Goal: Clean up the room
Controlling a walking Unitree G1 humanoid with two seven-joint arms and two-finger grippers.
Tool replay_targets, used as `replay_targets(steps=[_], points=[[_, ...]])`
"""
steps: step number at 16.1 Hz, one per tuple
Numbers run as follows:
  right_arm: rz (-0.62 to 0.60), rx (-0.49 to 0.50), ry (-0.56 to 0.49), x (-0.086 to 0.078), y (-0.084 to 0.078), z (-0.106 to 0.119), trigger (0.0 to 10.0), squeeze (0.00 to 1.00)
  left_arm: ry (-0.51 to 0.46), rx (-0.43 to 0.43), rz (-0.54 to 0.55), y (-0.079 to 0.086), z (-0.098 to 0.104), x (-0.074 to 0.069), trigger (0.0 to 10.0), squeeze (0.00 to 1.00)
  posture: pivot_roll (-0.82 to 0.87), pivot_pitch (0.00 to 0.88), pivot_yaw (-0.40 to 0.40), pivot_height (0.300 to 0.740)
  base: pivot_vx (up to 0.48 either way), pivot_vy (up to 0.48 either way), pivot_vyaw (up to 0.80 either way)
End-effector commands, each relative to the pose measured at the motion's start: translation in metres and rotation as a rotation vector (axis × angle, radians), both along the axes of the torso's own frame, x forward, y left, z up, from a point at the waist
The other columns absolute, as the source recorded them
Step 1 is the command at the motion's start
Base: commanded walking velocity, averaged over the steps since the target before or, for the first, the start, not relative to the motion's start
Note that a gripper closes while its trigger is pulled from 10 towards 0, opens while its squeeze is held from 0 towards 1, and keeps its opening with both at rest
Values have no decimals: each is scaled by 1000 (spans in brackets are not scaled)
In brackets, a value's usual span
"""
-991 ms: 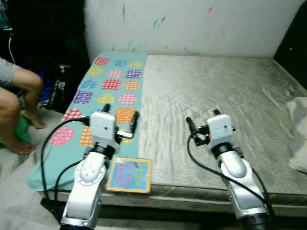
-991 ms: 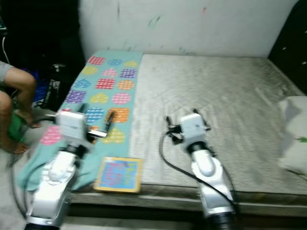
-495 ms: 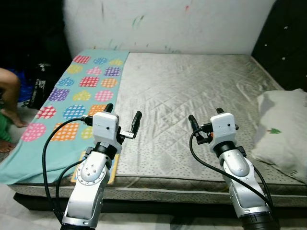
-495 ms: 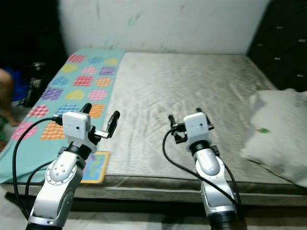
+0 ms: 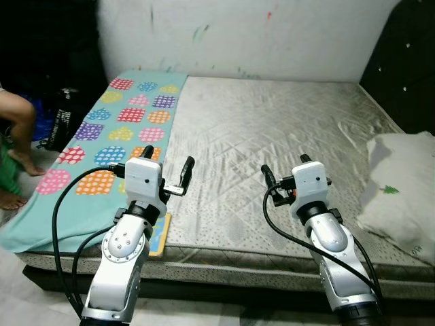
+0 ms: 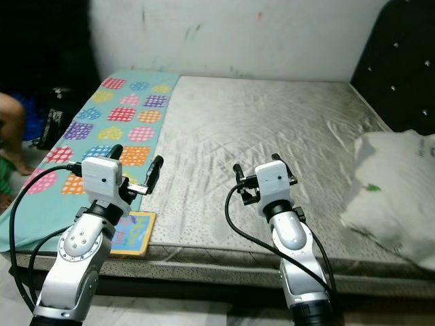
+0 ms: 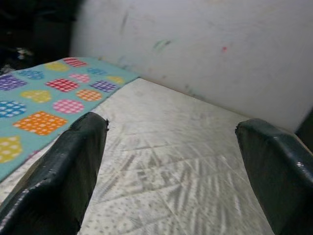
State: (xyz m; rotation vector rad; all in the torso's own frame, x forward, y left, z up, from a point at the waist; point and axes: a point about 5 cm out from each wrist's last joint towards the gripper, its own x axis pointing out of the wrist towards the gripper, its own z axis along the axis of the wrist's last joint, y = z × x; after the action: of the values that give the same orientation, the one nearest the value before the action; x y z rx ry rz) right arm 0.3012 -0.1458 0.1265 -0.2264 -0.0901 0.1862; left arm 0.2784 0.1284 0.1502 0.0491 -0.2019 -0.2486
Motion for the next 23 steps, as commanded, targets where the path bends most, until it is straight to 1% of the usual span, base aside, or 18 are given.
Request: replay_targets(steps=[1, 3, 12, 16, 19, 23], points=[[7, 2, -18, 1, 2, 5, 10000, 0, -14, 3, 4, 1, 4, 0, 10000, 0, -23, 0, -19, 740, 0, -352, 800], [6, 5, -19, 1, 2, 5, 10000, 0, -12, 0, 1, 1, 4, 0, 10000, 0, -23, 0, -19, 740, 0, -281, 431], [5, 8, -16, 1, 1, 5, 10000, 0, -9, -8, 1, 0, 3, 1, 10000, 0, -26, 0, -19, 740, 0, -301, 0], [4, 8, -16, 2, 1, 4, 10000, 0, -43, -11, -42, -2, 7, -1, 10000, 0, -28, 0, -20, 740, 0, 0, 0], [4, 6, -16, 2, 1, 4, 10000, 0, -51, -7, -55, -2, 8, -2, 10000, 0, -28, 0, -20, 740, 0, 0, 0], [6, 3, -16, 2, 1, 4, 10000, 0, -56, -12, -68, -3, 8, -3, 10000, 0, -28, 0, -20, 740, 273, 0, 0]])
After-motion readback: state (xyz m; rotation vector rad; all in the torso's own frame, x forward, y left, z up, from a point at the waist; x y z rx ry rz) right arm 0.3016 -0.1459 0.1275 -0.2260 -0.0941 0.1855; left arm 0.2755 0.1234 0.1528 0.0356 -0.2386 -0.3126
